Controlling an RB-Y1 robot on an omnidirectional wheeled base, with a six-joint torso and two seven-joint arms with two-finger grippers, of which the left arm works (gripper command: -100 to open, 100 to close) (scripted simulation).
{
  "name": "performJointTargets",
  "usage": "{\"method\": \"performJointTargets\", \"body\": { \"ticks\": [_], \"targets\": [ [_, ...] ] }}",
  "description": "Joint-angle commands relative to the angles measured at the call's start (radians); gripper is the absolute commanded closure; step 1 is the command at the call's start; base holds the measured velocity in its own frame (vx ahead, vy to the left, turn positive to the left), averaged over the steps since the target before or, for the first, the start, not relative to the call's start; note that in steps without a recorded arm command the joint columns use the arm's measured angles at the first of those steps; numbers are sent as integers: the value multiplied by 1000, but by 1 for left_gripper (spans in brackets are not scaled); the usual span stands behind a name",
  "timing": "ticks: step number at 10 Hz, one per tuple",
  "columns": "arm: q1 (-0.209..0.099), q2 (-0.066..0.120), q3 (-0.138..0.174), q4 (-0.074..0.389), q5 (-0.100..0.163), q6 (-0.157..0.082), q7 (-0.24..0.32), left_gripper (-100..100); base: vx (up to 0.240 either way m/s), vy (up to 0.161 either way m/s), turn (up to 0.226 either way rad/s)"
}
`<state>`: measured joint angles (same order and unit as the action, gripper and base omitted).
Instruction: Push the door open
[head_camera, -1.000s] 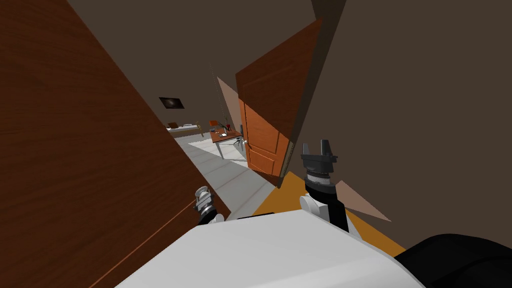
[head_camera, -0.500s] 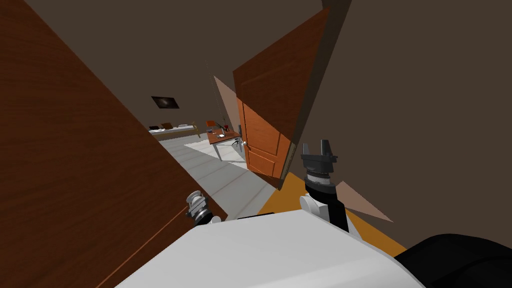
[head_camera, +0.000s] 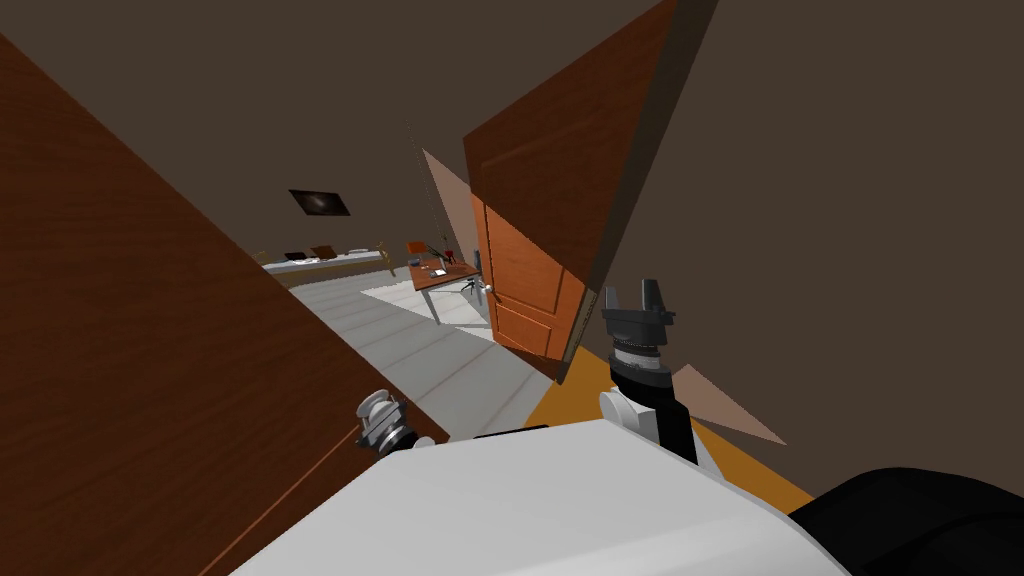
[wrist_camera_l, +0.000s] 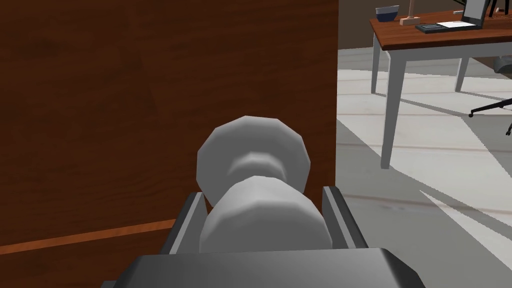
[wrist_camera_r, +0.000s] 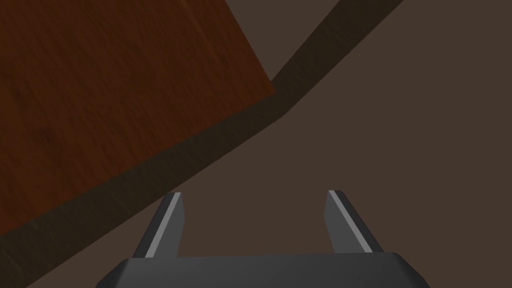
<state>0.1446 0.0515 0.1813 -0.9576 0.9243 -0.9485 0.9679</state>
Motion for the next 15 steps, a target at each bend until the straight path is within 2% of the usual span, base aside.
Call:
{"method": "performJointTargets", "body": {
  "ticks": [1, 6, 8, 9, 11, 12, 13, 15],
  "targets": [
    [11, 6, 35, -4, 17, -19, -4, 100, 121, 35, -66],
    [35, -11, 97, -26, 56, -31, -16, 100, 106, 46, -45],
    [49, -25, 132, -39, 77, -38, -22, 100, 141, 56, -50],
    [52, -29, 140, -41, 82, -40, -24, 100, 144, 40, -28],
    [66, -49, 174, -54, 104, -47, -31, 100, 149, 92, -52],
    [59, -45, 161, -42, 98, -39, -28, 100, 64, 41, 1],
    [63, -28, 180, -43, 114, -47, -31, 100, 94, 80, 41],
    [67, -17, 195, -43, 129, -52, -34, 100, 144, 81, 32]
  ]
}}
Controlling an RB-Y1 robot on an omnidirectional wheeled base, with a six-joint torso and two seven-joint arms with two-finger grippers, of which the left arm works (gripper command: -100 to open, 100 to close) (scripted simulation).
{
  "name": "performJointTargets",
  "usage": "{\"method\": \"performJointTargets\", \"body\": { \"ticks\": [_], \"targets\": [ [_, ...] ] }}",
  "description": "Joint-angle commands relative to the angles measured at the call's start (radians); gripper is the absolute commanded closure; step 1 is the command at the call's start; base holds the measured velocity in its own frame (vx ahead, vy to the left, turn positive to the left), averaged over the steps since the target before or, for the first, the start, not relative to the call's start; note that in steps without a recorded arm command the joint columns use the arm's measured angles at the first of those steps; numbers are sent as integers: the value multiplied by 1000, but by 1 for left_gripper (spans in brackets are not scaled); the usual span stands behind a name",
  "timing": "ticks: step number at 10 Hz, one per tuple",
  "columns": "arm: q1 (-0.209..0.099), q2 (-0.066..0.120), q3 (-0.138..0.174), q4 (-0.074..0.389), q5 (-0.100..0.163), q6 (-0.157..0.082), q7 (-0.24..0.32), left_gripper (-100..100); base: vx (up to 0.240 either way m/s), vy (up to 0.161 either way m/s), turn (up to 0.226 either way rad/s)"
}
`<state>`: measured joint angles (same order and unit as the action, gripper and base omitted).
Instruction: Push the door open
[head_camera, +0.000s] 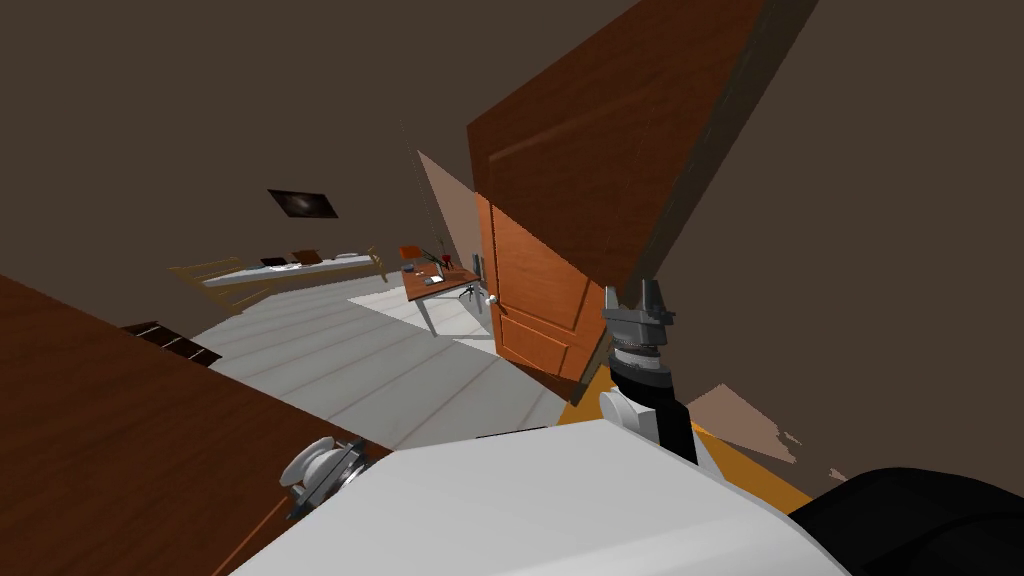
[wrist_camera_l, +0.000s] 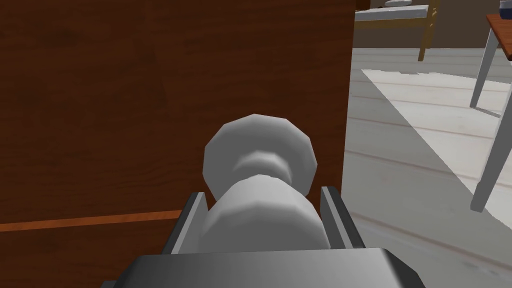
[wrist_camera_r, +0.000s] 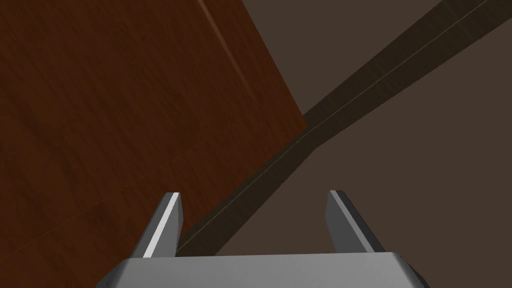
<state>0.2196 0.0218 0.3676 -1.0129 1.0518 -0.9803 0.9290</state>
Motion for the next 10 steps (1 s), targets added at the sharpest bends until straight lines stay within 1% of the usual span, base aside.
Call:
{"method": "performJointTargets", "body": {
  "ticks": [1, 2, 3, 4, 5, 7, 8, 9, 10],
  "targets": [
    [-7, 15, 15, 12, 7, -22, 4, 100, 129, 141, 58],
    [-4, 18, 27, 12, 19, -27, 1, 100, 125, 132, 45],
    [-3, 19, 33, 11, 25, -29, 0, 100, 132, 127, 46],
    [0, 17, 45, 11, 37, -33, -3, 100, 174, 122, 54],
    [1, 15, 51, 11, 43, -35, -4, 100, 154, 103, 44],
    [6, 3, 71, 11, 62, -42, -8, 100, 158, 132, 54],
    [8, -7, 81, 10, 72, -46, -10, 100, 142, 137, 56],
    [9, -7, 72, 9, 66, -40, -11, 100, 58, 64, 22],
    [15, 8, 88, 9, 81, -49, -13, 100, 78, 99, 32]
  ]
}}
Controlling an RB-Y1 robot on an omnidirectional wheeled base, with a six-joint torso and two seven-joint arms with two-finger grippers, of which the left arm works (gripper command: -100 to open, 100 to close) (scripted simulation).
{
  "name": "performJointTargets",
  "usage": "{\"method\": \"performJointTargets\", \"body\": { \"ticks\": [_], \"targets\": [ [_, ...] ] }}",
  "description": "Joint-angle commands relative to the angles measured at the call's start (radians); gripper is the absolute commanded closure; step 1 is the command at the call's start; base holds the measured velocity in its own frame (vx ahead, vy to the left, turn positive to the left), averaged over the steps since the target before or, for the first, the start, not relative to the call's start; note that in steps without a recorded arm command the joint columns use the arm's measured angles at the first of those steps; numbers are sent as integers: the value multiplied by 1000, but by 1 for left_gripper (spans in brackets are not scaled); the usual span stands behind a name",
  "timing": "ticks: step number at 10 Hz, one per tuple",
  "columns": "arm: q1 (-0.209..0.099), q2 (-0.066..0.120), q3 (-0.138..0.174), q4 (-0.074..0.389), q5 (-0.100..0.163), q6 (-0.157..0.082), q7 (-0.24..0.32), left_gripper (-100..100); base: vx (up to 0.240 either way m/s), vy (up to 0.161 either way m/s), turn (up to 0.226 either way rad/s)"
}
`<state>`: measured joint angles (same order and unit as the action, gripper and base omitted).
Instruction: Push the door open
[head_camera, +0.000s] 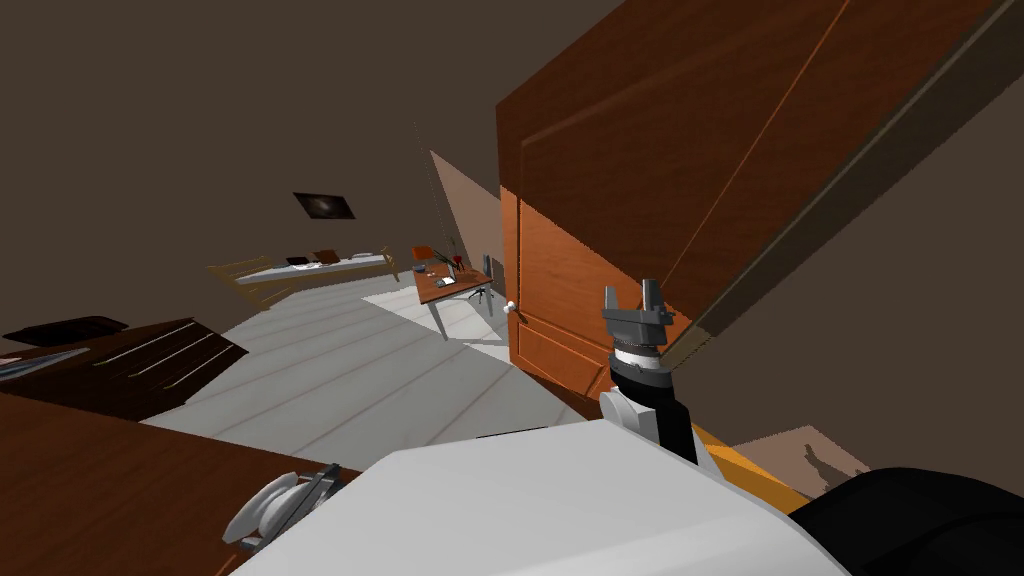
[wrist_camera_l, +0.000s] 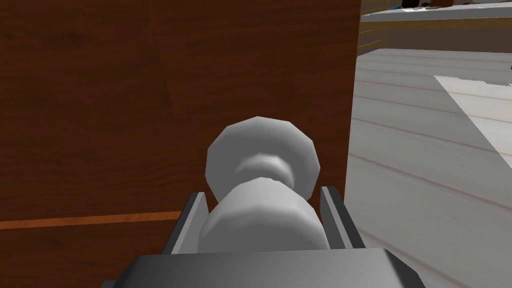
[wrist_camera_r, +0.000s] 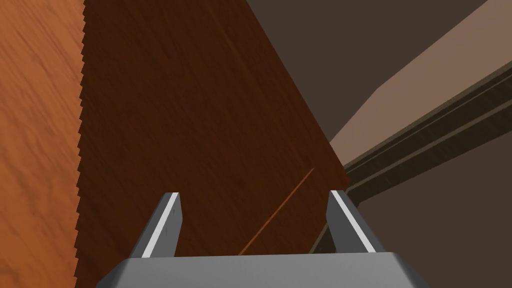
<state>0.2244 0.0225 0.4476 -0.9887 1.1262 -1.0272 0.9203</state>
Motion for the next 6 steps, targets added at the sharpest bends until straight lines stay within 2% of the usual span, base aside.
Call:
{"method": "performJointTargets", "body": {
  "ticks": [1, 3, 4, 5, 6],
  "targets": [
    [13, 13, 17, -15, 16, -6, -5, 100, 130, 153, 35],
    [17, 19, 32, -14, 33, -12, -7, 100, 128, 180, 55],
    [17, 19, 32, -14, 33, -12, -7, 100, 73, 104, -4],
    [22, 20, 49, -13, 50, -19, -10, 100, 96, 115, 41],
    [24, 19, 54, -12, 56, -22, -10, 100, 117, 129, 33]
  ]
}}
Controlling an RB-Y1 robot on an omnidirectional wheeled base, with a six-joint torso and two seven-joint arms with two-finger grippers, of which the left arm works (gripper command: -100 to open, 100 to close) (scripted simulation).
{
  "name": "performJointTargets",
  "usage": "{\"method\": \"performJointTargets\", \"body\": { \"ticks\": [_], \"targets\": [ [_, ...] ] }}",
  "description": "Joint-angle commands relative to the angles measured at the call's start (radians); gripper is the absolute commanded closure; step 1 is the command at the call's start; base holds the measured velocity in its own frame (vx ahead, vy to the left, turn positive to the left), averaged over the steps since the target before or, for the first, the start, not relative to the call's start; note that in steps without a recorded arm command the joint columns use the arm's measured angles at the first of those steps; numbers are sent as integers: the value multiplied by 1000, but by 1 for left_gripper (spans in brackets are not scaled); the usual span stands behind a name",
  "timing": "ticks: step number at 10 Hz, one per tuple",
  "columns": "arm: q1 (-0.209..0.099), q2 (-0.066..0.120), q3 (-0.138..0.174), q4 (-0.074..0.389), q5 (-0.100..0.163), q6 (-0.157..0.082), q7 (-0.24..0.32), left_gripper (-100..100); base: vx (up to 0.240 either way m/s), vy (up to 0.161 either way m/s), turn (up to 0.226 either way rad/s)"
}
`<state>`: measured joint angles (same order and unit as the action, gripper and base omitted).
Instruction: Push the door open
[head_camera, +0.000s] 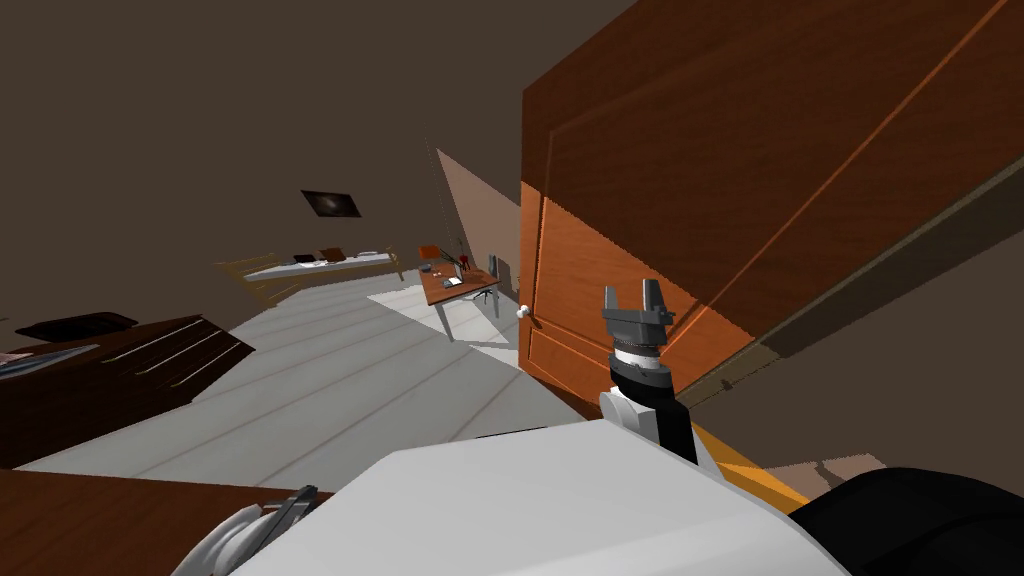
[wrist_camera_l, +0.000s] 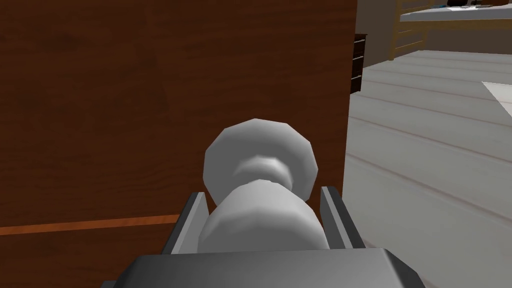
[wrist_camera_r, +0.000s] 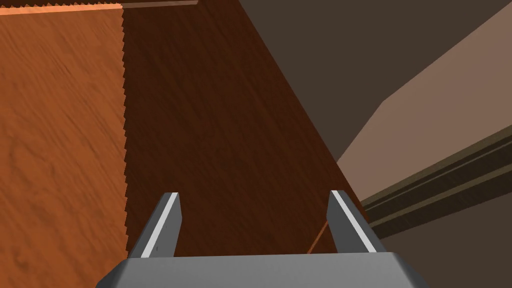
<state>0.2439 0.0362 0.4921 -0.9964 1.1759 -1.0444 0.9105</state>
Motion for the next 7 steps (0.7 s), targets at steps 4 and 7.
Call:
{"method": "performJointTargets", "body": {
  "ticks": [4, 7],
  "targets": [
    [15, -20, 44, -2, 43, -19, -5, 100, 131, 150, 49],
    [24, 4, 60, 6, 64, -30, -1, 100, 86, 120, 40]
  ]
}}
